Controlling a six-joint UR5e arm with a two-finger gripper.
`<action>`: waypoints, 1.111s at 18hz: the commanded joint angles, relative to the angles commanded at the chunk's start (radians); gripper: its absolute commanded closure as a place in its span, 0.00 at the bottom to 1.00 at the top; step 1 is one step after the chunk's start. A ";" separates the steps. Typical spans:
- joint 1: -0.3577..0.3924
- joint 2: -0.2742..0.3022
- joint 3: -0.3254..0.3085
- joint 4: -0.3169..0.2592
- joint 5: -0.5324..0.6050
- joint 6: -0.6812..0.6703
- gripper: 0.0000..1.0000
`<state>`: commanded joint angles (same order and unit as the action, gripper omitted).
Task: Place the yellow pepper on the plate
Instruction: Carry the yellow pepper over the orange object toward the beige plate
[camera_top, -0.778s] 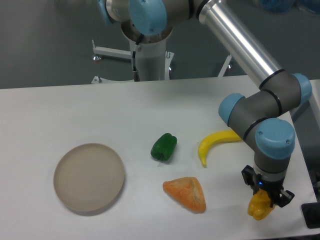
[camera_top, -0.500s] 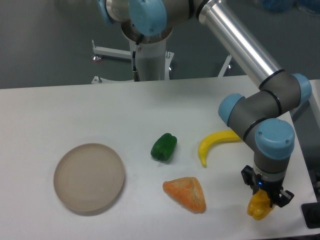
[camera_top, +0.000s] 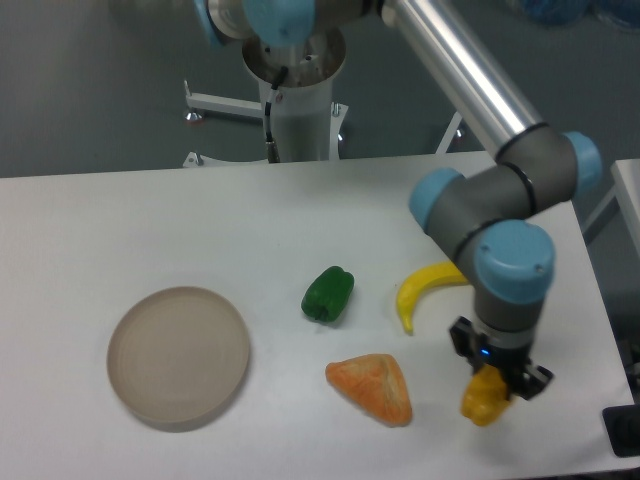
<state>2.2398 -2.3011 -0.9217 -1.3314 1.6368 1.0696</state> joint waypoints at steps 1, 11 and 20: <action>-0.024 0.020 -0.020 0.000 -0.003 -0.043 0.54; -0.255 0.180 -0.276 0.001 -0.044 -0.381 0.54; -0.423 0.117 -0.279 0.003 -0.046 -0.651 0.54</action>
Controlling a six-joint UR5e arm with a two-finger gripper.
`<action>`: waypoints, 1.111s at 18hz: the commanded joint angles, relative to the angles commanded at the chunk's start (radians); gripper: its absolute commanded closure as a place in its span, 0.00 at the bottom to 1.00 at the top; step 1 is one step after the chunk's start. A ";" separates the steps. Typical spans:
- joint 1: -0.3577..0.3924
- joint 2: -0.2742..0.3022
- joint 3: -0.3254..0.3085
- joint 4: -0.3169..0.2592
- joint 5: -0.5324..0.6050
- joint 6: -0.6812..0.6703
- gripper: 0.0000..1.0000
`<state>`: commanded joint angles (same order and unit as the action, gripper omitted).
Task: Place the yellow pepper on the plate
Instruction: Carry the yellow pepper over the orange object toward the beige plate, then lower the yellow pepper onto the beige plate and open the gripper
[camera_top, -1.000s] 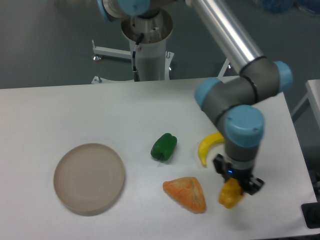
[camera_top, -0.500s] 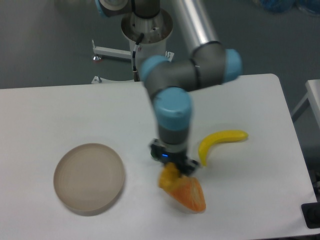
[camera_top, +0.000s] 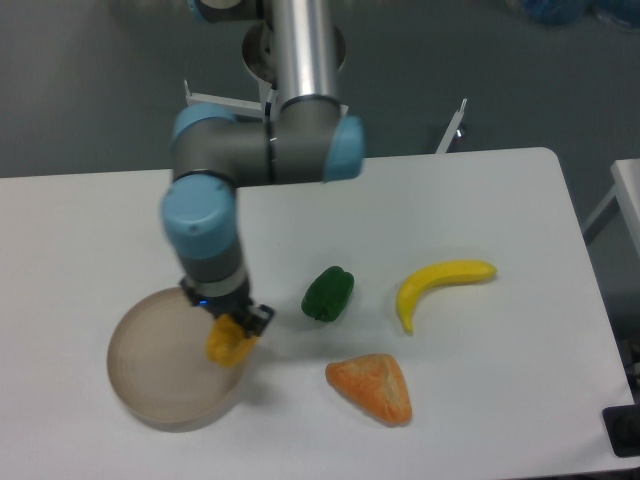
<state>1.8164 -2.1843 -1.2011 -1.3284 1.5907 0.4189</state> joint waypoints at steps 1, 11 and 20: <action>-0.006 -0.003 -0.002 -0.002 0.000 -0.006 0.54; -0.043 -0.034 -0.021 0.006 0.014 -0.006 0.51; -0.051 -0.038 -0.021 0.009 0.012 -0.003 0.08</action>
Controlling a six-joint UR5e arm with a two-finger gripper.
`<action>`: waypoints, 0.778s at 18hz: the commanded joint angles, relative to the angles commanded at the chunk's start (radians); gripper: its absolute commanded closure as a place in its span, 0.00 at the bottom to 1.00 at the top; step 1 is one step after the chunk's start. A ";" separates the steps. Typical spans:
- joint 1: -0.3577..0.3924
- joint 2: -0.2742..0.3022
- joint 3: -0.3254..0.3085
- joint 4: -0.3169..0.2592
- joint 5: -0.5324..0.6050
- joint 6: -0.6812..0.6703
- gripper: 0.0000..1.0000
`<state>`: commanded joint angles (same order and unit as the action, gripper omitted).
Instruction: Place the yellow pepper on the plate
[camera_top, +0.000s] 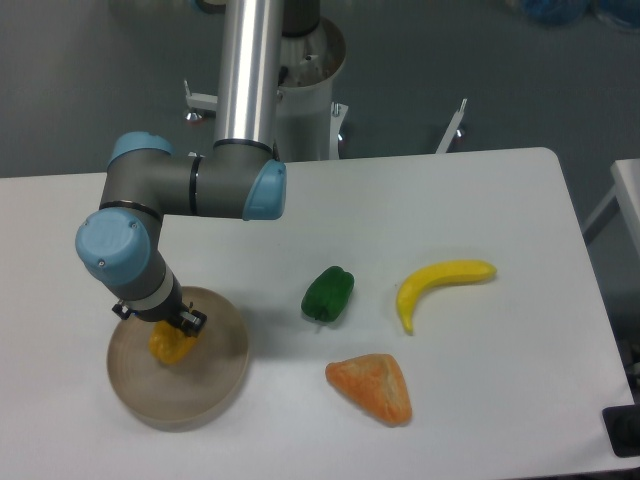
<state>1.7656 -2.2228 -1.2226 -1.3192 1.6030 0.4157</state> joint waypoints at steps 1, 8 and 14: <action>0.000 0.002 0.002 0.000 0.002 0.000 0.00; 0.047 0.029 0.018 0.011 0.002 0.018 0.00; 0.191 0.067 0.017 0.005 0.002 0.196 0.00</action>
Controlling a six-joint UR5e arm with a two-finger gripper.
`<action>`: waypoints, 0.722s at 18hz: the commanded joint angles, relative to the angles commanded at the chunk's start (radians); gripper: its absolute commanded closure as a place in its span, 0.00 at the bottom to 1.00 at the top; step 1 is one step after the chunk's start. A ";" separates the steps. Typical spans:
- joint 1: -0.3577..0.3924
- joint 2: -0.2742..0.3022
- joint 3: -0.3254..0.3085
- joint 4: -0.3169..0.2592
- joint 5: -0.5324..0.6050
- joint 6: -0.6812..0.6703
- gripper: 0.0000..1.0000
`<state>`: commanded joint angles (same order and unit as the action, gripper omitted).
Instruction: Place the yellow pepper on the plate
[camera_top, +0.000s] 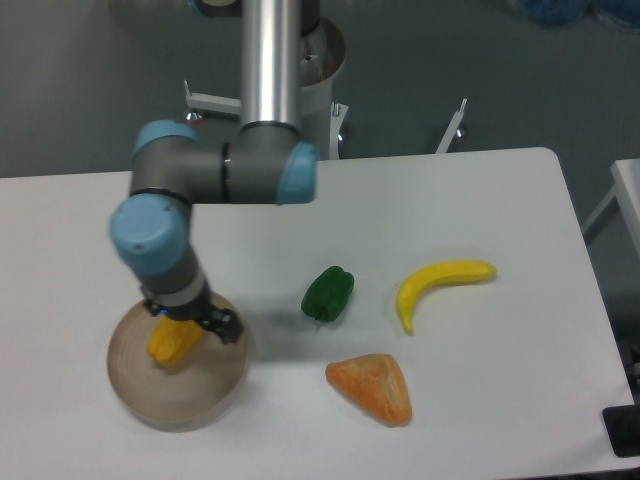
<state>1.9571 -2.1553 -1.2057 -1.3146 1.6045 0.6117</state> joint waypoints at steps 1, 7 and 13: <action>0.034 0.011 0.000 -0.003 -0.002 0.032 0.00; 0.186 0.034 -0.014 0.002 0.000 0.264 0.00; 0.256 0.028 -0.006 0.003 -0.002 0.404 0.00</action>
<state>2.2135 -2.1276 -1.2119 -1.3115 1.6030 1.0153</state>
